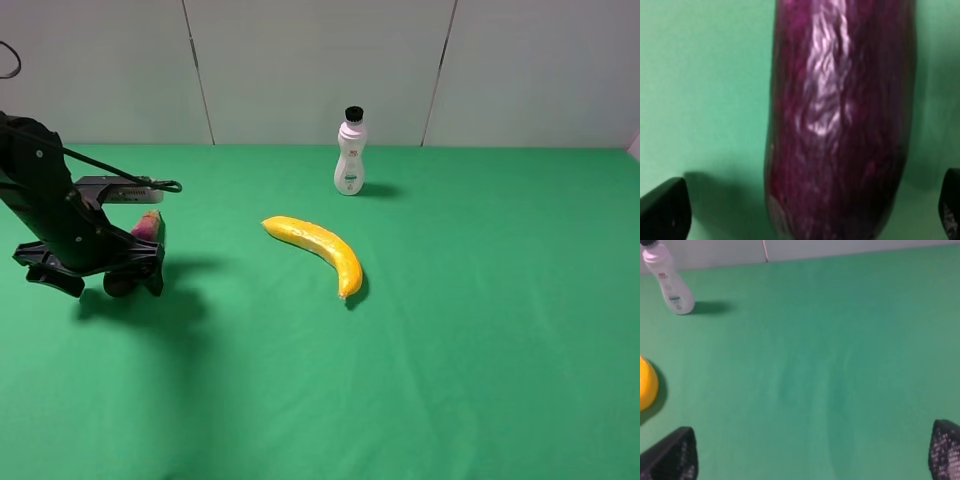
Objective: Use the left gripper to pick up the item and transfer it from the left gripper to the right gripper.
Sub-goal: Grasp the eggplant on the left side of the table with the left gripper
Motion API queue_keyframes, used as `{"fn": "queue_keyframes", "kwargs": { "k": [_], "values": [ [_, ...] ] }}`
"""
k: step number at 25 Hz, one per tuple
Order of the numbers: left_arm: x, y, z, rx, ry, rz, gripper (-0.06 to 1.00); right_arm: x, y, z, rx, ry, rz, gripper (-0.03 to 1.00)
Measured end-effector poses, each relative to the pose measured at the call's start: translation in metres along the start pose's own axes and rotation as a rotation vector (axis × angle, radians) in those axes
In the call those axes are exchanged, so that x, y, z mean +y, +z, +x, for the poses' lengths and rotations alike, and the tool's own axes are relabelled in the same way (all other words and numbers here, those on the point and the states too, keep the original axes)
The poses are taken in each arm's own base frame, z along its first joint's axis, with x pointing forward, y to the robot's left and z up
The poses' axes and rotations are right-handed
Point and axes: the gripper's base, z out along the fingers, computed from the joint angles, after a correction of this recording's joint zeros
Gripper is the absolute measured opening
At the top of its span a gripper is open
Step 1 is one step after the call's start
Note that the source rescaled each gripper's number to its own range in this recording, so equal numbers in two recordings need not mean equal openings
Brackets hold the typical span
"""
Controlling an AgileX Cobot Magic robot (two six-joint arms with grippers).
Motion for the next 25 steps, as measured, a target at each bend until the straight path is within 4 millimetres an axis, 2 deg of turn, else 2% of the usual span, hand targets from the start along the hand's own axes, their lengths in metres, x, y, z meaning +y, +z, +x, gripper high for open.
{"fn": "queue_keyframes", "kwargs": {
  "k": [9,11,14,17,21,25],
  "values": [
    [-0.0002,0.0006,-0.0019,-0.02,0.039,0.002,1.0,0.0,0.0,0.0,0.0,0.0,0.0,1.0],
    [-0.0003,0.0006,-0.0019,-0.02,0.048,0.002,0.95,0.0,0.0,0.0,0.0,0.0,0.0,1.0],
    [-0.0003,0.0006,-0.0019,-0.02,0.049,0.002,0.76,0.0,0.0,0.0,0.0,0.0,0.0,1.0],
    [-0.0003,0.0006,-0.0019,-0.02,0.049,0.002,0.5,0.0,0.0,0.0,0.0,0.0,0.0,1.0],
    [-0.0003,0.0006,-0.0019,-0.02,0.049,0.002,0.0,0.0,0.0,0.0,0.0,0.0,0.0,1.0],
    [-0.0003,0.0006,-0.0019,-0.02,0.049,0.002,0.01,0.0,0.0,0.0,0.0,0.0,0.0,1.0]
  ]
}}
